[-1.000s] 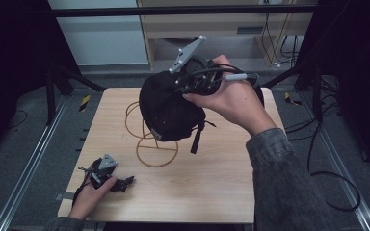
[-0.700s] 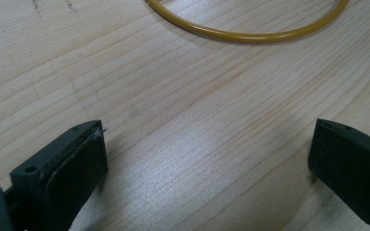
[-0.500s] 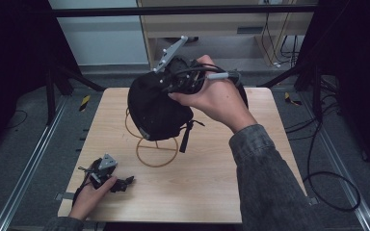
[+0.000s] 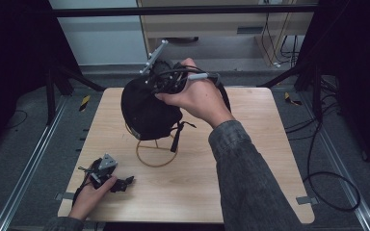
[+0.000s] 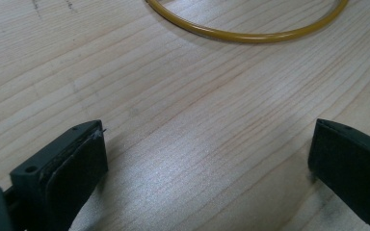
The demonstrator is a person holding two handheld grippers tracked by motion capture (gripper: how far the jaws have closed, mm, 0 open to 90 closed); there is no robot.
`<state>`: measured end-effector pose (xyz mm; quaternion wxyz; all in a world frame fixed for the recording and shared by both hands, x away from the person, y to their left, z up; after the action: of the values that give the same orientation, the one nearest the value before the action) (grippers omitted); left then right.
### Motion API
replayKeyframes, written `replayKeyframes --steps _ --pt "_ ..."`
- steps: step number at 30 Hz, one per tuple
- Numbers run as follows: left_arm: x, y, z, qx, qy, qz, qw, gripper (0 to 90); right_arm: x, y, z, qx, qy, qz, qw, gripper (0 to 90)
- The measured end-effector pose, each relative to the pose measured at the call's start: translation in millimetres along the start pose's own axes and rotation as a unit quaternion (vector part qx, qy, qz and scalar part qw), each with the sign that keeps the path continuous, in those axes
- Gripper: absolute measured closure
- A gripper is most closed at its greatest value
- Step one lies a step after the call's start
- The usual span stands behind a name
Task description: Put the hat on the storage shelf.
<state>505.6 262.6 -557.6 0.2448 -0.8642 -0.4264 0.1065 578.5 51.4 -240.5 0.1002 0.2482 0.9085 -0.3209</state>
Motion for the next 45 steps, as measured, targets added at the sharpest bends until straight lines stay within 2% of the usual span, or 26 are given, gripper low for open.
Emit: replayKeyframes --steps 11,25,36,41,45 --pt "-0.1 0.2 -0.1 0.0 0.0 0.001 1.0 0.0 6.8 28.0 0.7 0.013 -0.002 -0.007 0.9999 73.4" --pt "-0.2 0.3 -0.2 -0.002 -0.001 0.001 1.0 0.0 8.9 54.4 9.1 0.027 0.016 -0.01 0.9995 73.1" --pt "-0.2 0.3 -0.2 -0.002 -0.001 0.001 1.0 0.0 8.3 57.9 9.0 0.018 0.024 -0.007 0.9995 69.3" --pt "-0.2 0.3 -0.2 -0.002 -0.001 0.001 1.0 0.0 9.3 54.2 5.7 0.001 0.034 -0.008 0.9994 65.7" --pt "-0.2 0.3 -0.2 -0.002 -0.001 0.001 1.0 0.0 9.8 49.4 5.1 -0.003 0.035 -0.007 0.9993 63.9"
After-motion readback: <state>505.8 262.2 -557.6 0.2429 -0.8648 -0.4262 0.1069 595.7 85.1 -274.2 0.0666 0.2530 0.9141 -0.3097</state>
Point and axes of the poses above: each handheld gripper's, and its own axes: y roughly forward along the jaws, z roughly out of its underside, x roughly to its left, the point moved 7 cm from there along y, roughly forward along the jaws, and after that the axes turned 14 degrees about -x, right-handed, at the moved point
